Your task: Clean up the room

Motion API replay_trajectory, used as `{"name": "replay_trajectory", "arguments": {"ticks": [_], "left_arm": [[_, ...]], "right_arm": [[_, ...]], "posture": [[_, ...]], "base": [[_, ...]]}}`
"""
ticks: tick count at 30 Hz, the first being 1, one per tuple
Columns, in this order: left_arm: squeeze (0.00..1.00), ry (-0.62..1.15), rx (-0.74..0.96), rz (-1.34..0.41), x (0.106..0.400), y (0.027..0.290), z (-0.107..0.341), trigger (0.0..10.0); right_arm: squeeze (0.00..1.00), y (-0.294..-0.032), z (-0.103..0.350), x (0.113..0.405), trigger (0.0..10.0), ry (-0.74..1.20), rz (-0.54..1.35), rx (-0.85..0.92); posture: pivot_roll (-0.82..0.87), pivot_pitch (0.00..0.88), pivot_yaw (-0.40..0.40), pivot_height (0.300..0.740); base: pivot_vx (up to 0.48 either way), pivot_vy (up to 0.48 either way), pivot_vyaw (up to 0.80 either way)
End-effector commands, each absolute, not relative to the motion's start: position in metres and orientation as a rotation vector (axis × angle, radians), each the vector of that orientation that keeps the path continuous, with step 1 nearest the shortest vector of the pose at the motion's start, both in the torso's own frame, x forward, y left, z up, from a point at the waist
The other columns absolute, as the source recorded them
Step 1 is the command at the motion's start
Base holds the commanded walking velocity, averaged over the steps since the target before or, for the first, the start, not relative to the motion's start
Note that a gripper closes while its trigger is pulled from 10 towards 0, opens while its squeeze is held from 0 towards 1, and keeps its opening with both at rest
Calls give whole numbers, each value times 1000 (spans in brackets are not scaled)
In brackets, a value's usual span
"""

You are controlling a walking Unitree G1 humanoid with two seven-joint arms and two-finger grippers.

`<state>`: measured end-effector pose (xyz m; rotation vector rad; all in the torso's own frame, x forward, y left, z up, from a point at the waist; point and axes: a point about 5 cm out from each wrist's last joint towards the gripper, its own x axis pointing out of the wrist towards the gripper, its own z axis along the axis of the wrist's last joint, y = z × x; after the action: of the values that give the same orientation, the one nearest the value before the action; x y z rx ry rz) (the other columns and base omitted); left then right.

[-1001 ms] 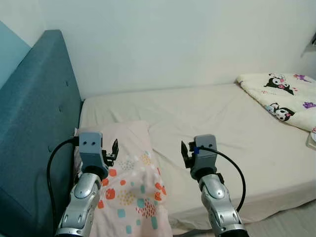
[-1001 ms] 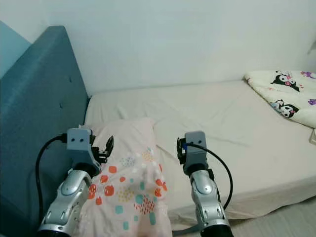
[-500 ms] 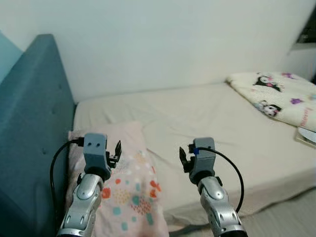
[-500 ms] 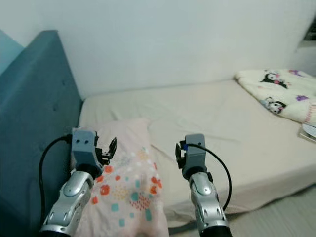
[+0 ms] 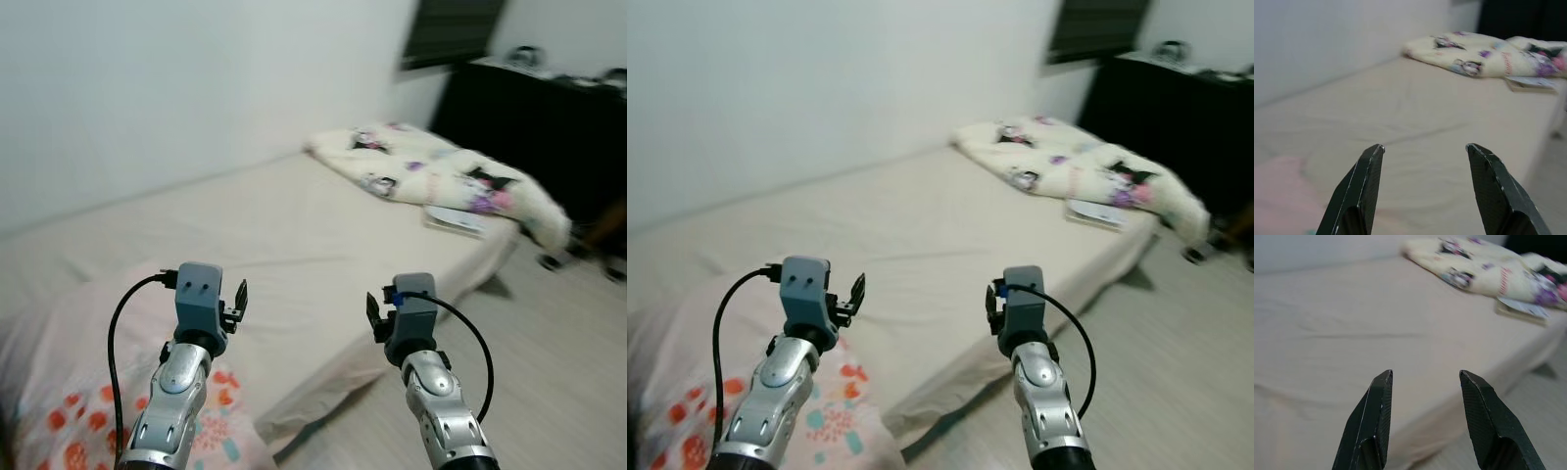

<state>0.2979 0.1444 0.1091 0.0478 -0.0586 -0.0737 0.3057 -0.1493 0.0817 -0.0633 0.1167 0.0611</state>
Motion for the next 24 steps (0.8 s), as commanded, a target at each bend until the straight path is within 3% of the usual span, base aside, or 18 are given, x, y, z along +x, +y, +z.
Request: {"name": "replay_trajectory", "arguments": {"ticks": [1,24], "left_arm": [[0,-50,61,-78,298,143,107,10000],[0,-50,56,-70,297,146,107,10000]], "right_arm": [[0,-153,81,308,10000,134,47,-67],[0,-154,77,307,10000,160,36,-91]], "posture": [[28,0,-62,734],[27,0,-63,734]], "base": [[0,0,-800],[0,0,-800]]}}
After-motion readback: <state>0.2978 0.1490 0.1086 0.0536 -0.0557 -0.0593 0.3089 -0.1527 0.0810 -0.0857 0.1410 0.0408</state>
